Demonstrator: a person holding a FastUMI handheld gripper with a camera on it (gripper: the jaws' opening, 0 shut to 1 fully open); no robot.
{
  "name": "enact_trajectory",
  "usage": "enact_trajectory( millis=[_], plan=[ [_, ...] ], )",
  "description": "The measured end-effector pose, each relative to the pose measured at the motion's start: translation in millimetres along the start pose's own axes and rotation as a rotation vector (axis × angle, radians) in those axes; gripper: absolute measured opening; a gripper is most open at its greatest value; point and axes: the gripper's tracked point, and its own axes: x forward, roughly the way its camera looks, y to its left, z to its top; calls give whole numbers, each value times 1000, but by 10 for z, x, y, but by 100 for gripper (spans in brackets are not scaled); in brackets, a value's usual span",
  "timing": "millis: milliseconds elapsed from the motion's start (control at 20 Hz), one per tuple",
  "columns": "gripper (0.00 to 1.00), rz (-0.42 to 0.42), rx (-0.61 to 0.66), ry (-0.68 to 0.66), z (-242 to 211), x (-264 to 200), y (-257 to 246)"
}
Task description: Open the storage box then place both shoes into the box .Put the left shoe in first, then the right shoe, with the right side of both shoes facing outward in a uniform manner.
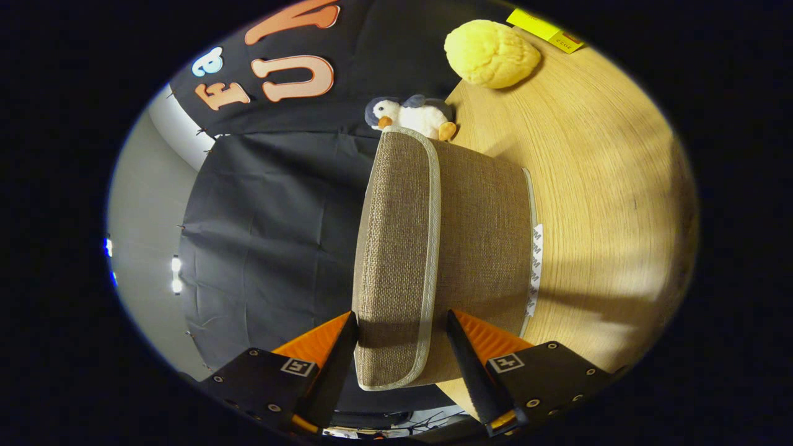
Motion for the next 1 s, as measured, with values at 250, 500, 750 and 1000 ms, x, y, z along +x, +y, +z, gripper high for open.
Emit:
enact_trajectory(
  millis=[250,500,750,1000],
  plan=[
    [63,70,-11,-35,51,-158,143],
    [33,244,31,-157,226,-359,654],
    [23,266,-27,-132,112,-226,1030],
    [17,265,-159,-127,166,-93,1692]
  ],
)
